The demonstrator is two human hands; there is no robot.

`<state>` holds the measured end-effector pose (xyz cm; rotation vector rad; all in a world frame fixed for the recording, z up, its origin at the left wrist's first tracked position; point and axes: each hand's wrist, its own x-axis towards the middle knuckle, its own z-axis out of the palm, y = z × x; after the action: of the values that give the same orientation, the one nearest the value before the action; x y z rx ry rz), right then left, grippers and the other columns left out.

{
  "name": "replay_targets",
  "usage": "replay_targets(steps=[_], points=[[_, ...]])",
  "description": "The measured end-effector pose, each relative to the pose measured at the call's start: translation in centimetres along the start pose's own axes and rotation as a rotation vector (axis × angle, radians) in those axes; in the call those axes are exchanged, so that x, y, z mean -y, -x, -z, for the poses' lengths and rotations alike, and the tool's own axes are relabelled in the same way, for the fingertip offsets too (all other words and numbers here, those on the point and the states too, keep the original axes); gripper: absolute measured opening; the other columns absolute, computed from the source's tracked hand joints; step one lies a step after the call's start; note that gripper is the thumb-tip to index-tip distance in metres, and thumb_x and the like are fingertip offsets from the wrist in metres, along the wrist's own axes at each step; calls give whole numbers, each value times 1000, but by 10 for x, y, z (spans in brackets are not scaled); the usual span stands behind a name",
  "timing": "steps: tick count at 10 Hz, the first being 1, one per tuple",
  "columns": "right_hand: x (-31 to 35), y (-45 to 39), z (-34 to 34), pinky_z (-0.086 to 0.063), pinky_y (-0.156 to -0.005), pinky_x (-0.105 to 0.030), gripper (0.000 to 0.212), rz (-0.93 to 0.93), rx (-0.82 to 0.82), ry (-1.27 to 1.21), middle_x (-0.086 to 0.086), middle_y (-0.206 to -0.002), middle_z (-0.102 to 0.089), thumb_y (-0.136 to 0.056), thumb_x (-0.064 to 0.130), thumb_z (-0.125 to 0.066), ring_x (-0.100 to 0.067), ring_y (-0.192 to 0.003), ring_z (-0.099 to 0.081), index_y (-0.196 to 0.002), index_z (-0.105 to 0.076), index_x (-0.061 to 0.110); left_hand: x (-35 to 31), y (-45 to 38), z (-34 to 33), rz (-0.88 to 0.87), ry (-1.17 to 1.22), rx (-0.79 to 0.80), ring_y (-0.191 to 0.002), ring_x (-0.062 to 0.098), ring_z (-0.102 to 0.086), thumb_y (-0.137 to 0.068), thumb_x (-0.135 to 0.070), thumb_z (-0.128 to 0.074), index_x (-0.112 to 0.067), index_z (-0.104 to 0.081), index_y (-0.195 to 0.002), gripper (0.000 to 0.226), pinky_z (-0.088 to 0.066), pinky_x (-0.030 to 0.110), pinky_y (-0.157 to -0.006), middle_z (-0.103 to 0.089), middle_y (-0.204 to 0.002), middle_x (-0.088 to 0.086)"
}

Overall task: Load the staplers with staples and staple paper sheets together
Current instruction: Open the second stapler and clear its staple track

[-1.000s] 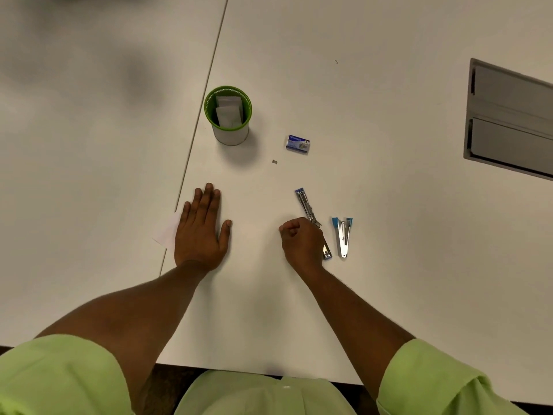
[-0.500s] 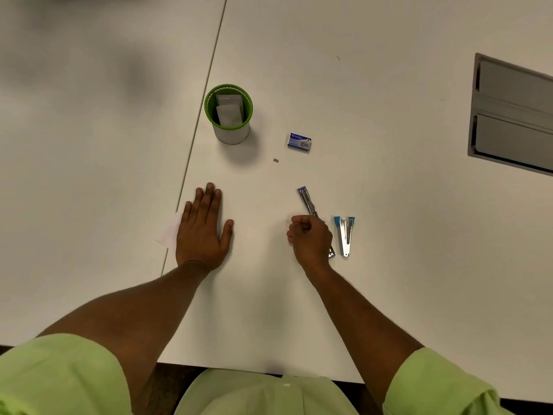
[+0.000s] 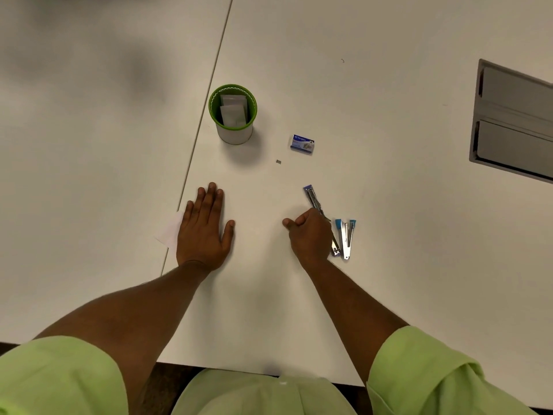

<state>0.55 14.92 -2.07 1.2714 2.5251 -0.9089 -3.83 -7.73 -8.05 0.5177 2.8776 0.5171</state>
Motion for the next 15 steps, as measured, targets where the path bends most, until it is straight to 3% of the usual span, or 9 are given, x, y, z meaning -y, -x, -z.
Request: replay_targets(steps=[2, 3, 4, 6, 8, 11, 12, 14, 15], points=[[4, 6, -2, -50, -75, -24, 10, 132, 18, -169, 8, -84, -66, -88, 14, -73, -9, -78, -63, -92, -65, 17, 0, 0, 0, -3, -3, 4, -156, 19, -2, -100, -46, -32, -19, -8, -161, 71, -8, 40, -127, -2, -170, -2], [7, 9, -2, -59, -72, -28, 18, 49, 131, -446, 3, -82, -70, -95, 1, -57, -8, -73, -70, -94, -62, 19, 0, 0, 0, 1, -12, 12, -156, 18, 0, -100, -46, -32, -19, -6, -161, 72, -8, 40, -126, -1, -170, -2], [11, 4, 0, -61, -70, -31, 18, -79, 212, -665, -13, -85, -72, -94, -4, -55, -18, -71, -73, -93, -64, 12, 0, 0, -1, 3, -12, 14, -156, 18, 0, -100, -46, -33, -20, -6, -161, 72, -9, 40, -126, -1, -170, -2], [16, -8, 6, -61, -72, -31, 14, -229, 237, -865, -14, -85, -71, -91, -6, -64, -22, -71, -71, -100, -64, 4, 1, 0, -1, 4, -6, 9, -156, 18, -1, -100, -47, -32, -20, -6, -161, 72, -7, 39, -127, -1, -170, -2], [37, -31, 6, -59, -70, -29, 12, -124, 164, -623, -5, -82, -75, -85, 4, -74, -19, -73, -72, -90, -73, 16, 1, 0, -2, 8, -17, 15, -156, 17, 0, -100, -48, -32, -20, -6, -161, 72, -8, 39, -126, 0, -170, -3], [77, -81, 0, -48, -89, -22, 29, 199, 40, -149, 2, -90, -74, -82, 22, -77, -14, -89, -67, -110, -73, 15, 1, 0, -4, 10, -18, 6, -156, 18, -1, -100, -46, -34, -20, -8, -161, 72, -9, 40, -126, -1, -170, -3], [86, -86, -6, -47, -89, -24, 27, 278, 28, -63, -4, -101, -75, -84, 22, -75, -19, -99, -66, -110, -73, 14, 1, 0, -3, 11, -14, 10, -156, 18, -1, -100, -47, -33, -20, -7, -161, 72, -10, 40, -126, -1, -170, -3], [91, -89, -13, -54, -75, -31, 6, 324, -15, 65, -4, -90, -72, -87, 20, -72, -21, -85, -65, -89, -72, 14, 0, 0, -1, 10, -16, 21, -156, 18, -1, -100, -47, -32, -20, -5, -161, 72, -11, 41, -126, 0, -170, -2], [91, -88, -14, -54, -80, -38, 11, 331, 2, 148, -6, -95, -70, -91, 23, -67, -23, -89, -64, -89, -70, 13, 0, 0, -1, 11, -9, 24, -156, 18, -1, -100, -47, -32, -20, -5, -161, 72, -10, 41, -126, 0, -170, -2]])
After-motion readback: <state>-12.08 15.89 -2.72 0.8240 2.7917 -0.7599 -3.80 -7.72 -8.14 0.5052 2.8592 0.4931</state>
